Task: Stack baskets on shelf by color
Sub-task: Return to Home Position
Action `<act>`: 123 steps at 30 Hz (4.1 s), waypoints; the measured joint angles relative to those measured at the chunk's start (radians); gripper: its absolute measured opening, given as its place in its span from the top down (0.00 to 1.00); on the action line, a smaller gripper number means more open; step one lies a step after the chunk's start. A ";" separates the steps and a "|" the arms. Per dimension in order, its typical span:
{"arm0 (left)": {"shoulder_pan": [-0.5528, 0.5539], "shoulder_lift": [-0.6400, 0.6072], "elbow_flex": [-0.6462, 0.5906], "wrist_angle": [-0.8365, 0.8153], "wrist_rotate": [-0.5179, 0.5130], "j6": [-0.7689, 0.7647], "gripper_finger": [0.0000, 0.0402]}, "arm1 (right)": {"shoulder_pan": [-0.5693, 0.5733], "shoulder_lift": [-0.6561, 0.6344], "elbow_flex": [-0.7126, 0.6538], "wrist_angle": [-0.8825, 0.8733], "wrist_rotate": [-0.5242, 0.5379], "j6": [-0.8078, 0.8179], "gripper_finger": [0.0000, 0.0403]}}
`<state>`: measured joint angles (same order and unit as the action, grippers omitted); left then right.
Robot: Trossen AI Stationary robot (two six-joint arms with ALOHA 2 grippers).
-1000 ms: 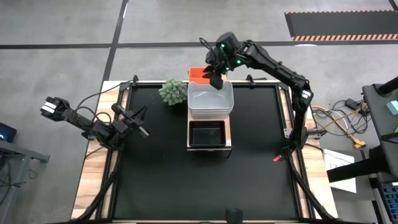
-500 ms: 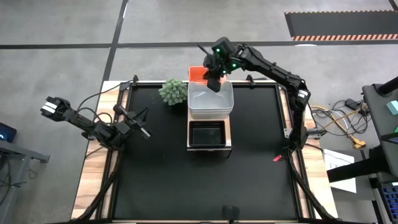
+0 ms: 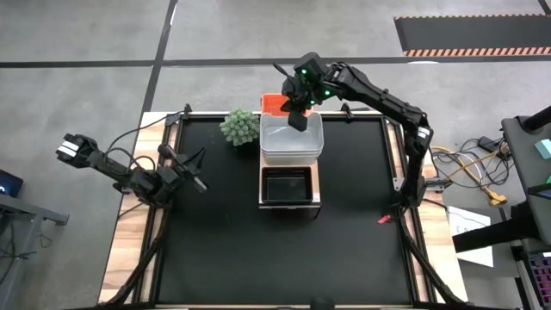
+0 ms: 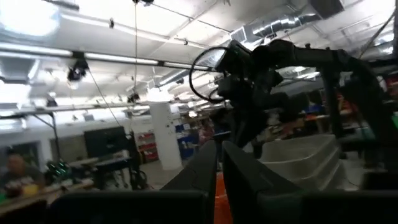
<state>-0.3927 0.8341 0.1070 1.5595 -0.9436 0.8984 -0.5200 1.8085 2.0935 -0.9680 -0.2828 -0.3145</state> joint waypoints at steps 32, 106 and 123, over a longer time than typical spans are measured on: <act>-0.032 0.048 0.001 -0.425 0.766 -0.517 0.97 | 0.334 -0.586 -0.821 0.575 0.153 -0.089 0.97; -0.032 -0.324 0.000 -1.001 0.327 -0.628 0.97 | 0.275 -1.747 -2.081 1.369 0.572 -0.014 0.97; -0.032 -0.200 0.000 -1.000 0.327 -0.630 0.97 | 0.275 -1.747 -2.081 1.367 0.572 0.001 0.97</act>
<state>-0.4252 0.6342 0.1070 0.5594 -0.6171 0.2687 -0.2451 0.0620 0.0120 0.3988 0.2890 -0.3138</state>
